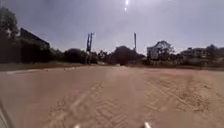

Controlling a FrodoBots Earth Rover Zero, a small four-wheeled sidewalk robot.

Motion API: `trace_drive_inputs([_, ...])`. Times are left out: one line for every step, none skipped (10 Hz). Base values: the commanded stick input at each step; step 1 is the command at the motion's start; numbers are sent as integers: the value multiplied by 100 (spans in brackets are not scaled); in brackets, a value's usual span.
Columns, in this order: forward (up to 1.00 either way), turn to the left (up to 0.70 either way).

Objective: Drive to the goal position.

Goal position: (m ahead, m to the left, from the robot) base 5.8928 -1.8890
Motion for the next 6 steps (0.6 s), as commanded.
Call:
trace_drive_inputs([70, 0])
trace_drive_inputs([70, 0])
trace_drive_inputs([85, 0])
trace_drive_inputs([85, 0])
trace_drive_inputs([85, 0])
trace_drive_inputs([85, 0])
